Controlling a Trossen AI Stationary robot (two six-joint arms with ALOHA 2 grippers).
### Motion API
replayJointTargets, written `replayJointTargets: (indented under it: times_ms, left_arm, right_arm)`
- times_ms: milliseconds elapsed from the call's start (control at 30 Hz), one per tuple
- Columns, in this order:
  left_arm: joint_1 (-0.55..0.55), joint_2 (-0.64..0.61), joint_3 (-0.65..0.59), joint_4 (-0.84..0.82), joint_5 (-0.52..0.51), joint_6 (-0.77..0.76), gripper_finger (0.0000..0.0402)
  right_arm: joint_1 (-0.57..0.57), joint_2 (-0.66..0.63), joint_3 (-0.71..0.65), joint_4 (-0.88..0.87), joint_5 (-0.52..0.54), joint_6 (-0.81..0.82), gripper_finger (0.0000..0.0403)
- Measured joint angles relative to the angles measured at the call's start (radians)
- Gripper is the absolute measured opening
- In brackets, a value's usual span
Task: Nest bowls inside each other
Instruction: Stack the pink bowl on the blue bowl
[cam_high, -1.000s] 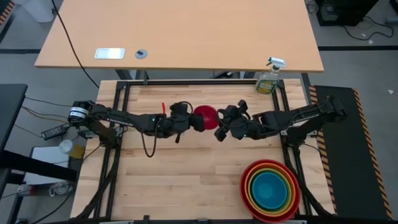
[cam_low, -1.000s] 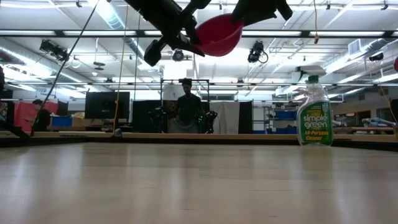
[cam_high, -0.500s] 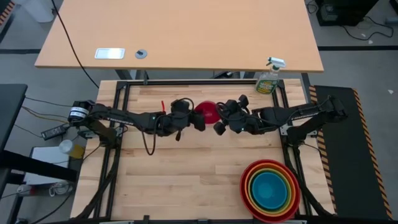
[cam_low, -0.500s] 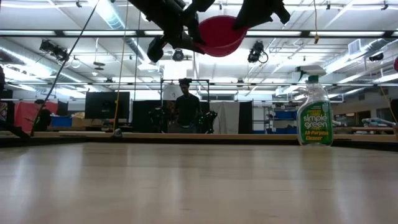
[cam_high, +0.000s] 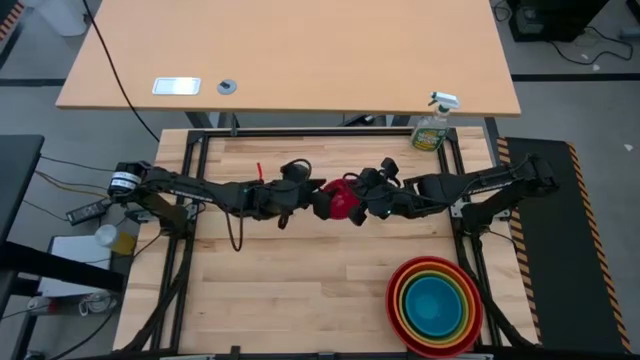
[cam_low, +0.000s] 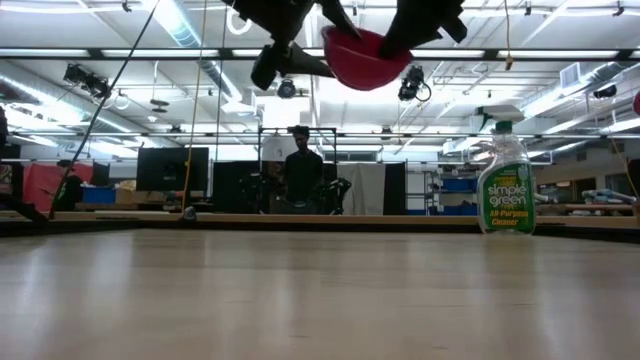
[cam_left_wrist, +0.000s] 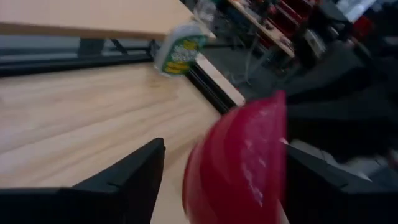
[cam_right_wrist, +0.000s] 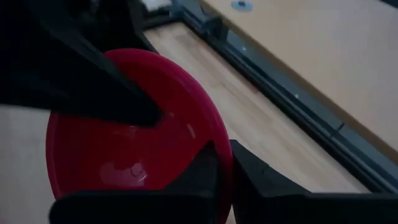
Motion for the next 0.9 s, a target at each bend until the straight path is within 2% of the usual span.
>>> replayJointTargets:
  times_ms: [133,300,367,533,633,767,900]
  left_arm:
    - [-0.003,-0.048,-0.002,-0.015,0.034,0.065,0.028]
    - [-0.005,-0.155,-0.001,-0.151,0.04,0.16,0.028]
    - [-0.005,-0.194,-0.001,-0.206,0.046,0.199,0.0281]
    - [-0.005,-0.26,-0.001,-0.282,0.048,0.254,0.0281]
    - [0.003,-0.274,-0.001,-0.282,0.048,0.258,0.0281]
    - [0.014,-0.274,-0.001,-0.285,0.047,0.257,0.0281]
    - [0.01,-0.272,-0.001,-0.284,0.047,0.249,0.0281]
  right_arm:
    - [0.003,-0.02,0.0,-0.127,-0.046,0.061,0.0026]
    - [0.037,-0.108,0.0,-0.331,-0.193,0.161,0.0033]
    - [0.059,-0.16,0.0,-0.394,-0.31,0.164,0.0033]
    - [0.149,-0.266,0.0,-0.451,-0.696,0.196,0.0032]
    - [0.244,-0.278,0.0,-0.481,-0.846,0.244,0.0033]
    - [0.411,-0.237,0.0,-0.556,-0.892,0.262,0.0034]
    - [0.545,-0.171,0.0,-0.604,-0.851,0.259,0.0034]
